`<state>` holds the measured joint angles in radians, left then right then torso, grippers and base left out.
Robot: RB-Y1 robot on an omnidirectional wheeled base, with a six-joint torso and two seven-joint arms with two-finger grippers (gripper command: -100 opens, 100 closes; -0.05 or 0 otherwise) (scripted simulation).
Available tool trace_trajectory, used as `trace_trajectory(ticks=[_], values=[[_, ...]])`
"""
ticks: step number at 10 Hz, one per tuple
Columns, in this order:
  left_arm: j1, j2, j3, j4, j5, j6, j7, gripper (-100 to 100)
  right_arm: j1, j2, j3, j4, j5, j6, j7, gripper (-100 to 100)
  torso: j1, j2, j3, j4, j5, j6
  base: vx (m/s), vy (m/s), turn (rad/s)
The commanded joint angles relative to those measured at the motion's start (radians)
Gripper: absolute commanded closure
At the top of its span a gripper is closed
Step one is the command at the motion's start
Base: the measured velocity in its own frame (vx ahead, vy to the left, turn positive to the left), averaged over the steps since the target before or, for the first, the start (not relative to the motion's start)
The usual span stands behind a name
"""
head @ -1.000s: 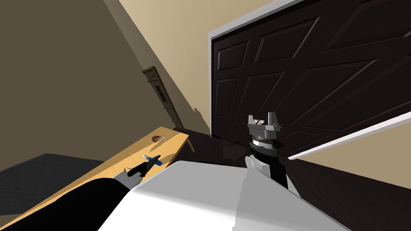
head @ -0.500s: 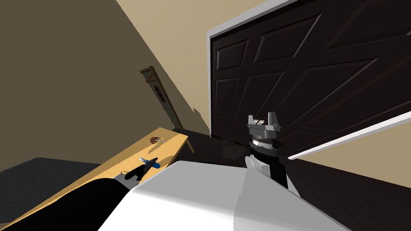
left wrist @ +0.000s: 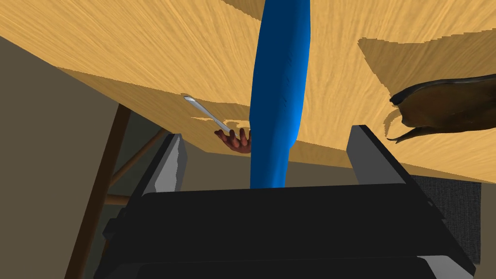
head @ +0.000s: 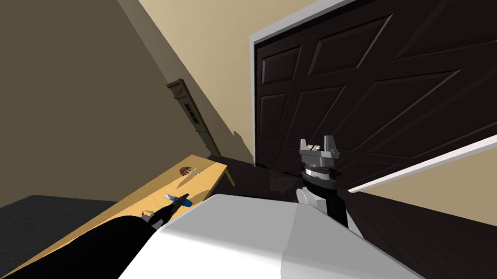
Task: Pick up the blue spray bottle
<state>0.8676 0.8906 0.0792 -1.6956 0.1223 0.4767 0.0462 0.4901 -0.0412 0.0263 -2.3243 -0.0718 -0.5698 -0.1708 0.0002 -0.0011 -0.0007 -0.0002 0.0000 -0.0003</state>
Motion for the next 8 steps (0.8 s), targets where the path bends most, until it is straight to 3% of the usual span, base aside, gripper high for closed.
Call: trace_trajectory(ticks=[1,2,4,5,7,8], values=[[0.009,0.005,-0.01,0.008,-0.048,-0.014,0.05,-100,0.0,0.0,0.0,0.0,0.0,0.0,0.0,0,0.0,0.0,0.0,0.0,0.0,0.0,0.039,0.016,-0.019],[0.009,0.005,-0.01,0.008,-0.048,-0.014,0.076,-100,0.0,0.0,0.0,0.0,0.0,0.0,0.0,0,0.0,0.0,0.0,0.0,0.0,0.0,0.021,0.01,0.001],[0.037,0.009,-0.027,0.007,-0.121,-0.032,0.134,-100,0.0,0.0,0.0,0.0,0.0,0.0,0.0,0,0.0,-0.001,0.0,0.0,0.0,0.0,0.045,0.018,-0.028],[0.037,0.009,-0.027,0.007,-0.123,-0.032,0.162,-100,0.0,0.0,0.0,0.0,0.0,0.0,0.0,0,0.001,-0.001,0.0,0.0,0.0,0.0,0.017,0.011,0.0],[0.064,0.013,-0.044,0.006,-0.195,-0.05,0.219,-100,0.0,0.0,0.0,0.0,0.0,0.0,0.0,0,0.0,0.0,0.0,0.0,0.0,0.0,0.041,0.013,-0.027],[0.064,0.013,-0.044,0.006,-0.198,-0.05,0.247,-100,0.0,0.0,0.0,0.0,0.0,0.0,0.0,0,0.0,-0.001,0.0,0.0,0.0,0.0,0.018,0.009,0.002]])
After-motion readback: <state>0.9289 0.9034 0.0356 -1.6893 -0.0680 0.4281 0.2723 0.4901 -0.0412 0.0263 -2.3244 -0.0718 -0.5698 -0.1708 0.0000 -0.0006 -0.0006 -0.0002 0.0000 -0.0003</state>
